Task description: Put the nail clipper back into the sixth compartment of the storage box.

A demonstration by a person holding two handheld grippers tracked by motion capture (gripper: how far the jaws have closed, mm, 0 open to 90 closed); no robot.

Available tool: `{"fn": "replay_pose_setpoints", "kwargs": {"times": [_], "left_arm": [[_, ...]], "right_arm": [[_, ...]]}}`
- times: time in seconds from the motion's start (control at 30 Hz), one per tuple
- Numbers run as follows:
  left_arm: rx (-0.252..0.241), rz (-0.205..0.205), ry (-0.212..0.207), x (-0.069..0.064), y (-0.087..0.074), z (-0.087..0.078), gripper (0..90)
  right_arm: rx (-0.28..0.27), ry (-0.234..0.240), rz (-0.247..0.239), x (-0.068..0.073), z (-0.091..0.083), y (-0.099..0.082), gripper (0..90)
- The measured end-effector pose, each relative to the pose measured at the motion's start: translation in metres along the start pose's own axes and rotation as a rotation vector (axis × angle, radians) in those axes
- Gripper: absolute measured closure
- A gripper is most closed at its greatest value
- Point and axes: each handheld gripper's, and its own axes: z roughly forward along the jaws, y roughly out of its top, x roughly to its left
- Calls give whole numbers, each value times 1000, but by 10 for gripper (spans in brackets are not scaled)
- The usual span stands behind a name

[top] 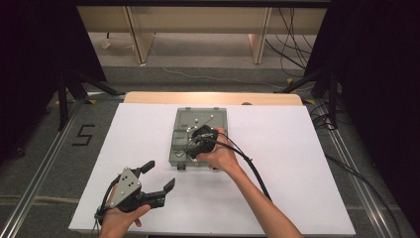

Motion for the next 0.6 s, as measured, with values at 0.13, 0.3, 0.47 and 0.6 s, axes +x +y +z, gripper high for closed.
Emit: {"fn": "replay_pose_setpoints", "kwargs": {"times": [0.13,0.3,0.47,0.6], "left_arm": [[1,0,0,0,0,0,158],[3,3,0,0,0,0,158],[-7,6,-5,0,0,1,157],[-3,-75,-23,-6,-2,1,158]], "right_arm": [[-6,-13,-32,4,-14,2,376],[-22,-23,-65,11,-26,2,351],[-54,-37,-108,11,-38,0,307],[-67,-39,-108,13,-46,-2,284]]}}
